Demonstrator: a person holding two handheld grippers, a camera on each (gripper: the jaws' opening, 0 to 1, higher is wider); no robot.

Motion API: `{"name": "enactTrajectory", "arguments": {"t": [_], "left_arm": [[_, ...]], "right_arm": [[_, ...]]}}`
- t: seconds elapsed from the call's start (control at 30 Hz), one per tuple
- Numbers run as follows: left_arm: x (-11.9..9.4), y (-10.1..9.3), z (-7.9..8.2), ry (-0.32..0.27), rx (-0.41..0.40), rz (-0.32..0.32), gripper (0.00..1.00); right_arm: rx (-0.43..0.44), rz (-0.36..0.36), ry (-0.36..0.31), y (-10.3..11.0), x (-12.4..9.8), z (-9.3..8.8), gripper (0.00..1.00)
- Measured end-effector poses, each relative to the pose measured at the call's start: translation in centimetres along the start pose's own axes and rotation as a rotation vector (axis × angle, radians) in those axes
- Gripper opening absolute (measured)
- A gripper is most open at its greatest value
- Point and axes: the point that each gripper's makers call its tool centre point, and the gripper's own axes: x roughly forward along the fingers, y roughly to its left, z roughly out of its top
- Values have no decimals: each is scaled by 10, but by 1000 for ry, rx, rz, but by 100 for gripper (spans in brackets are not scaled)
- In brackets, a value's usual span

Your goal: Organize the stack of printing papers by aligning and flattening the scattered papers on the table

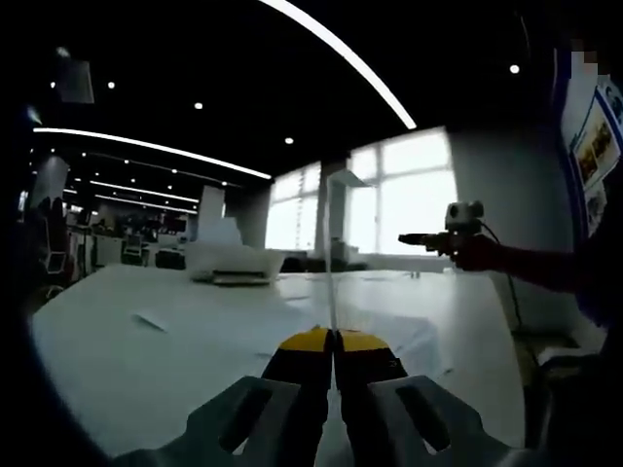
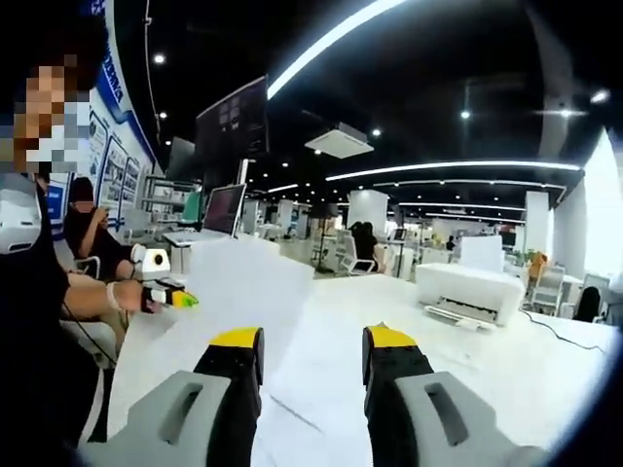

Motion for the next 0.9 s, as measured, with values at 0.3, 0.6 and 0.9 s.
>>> {"name": "enactTrajectory", "arguments": {"t": [0.3, 0.6, 0.9], "left_arm": [[-3, 6, -7, 11, -6, 11, 6], [-4, 10, -9, 10, -14, 19, 6], [-5, 8, -11, 6, 4, 16, 6]], "right_arm": [[25, -19, 19, -7, -6, -16, 36], [40, -44, 9, -16, -8, -26, 36], [84, -125, 51, -49, -7, -52, 36]]}}
